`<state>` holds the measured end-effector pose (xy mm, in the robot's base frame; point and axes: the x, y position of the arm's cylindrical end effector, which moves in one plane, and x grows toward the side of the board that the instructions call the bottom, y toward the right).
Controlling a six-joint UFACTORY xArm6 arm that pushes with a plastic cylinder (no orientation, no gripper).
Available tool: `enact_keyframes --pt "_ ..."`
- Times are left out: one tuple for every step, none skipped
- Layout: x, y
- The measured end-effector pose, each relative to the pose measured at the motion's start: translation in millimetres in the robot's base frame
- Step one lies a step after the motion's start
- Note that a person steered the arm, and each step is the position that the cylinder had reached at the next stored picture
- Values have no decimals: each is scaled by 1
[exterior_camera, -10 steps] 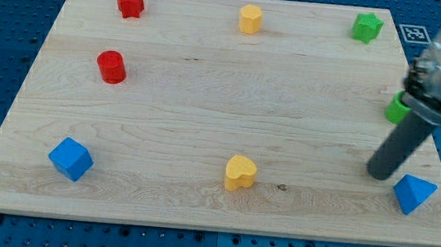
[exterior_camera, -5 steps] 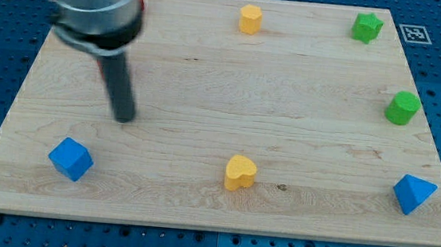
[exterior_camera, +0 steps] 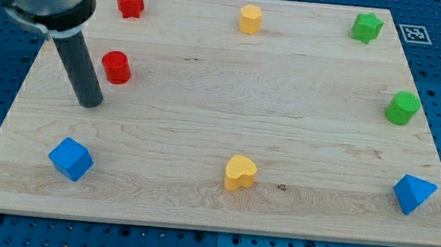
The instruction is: Push red circle into the red star
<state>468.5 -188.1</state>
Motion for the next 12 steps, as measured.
enact_keyframes --pt "-17 8" --pt "-64 1" --pt "-79 0" --pt "-68 0" --pt "-72 0" --pt "-116 -3" --pt "-134 -5" --pt "-85 12" --pt "-33 40" --pt "-33 77" --pt "-74 85" --pt "-95 57"
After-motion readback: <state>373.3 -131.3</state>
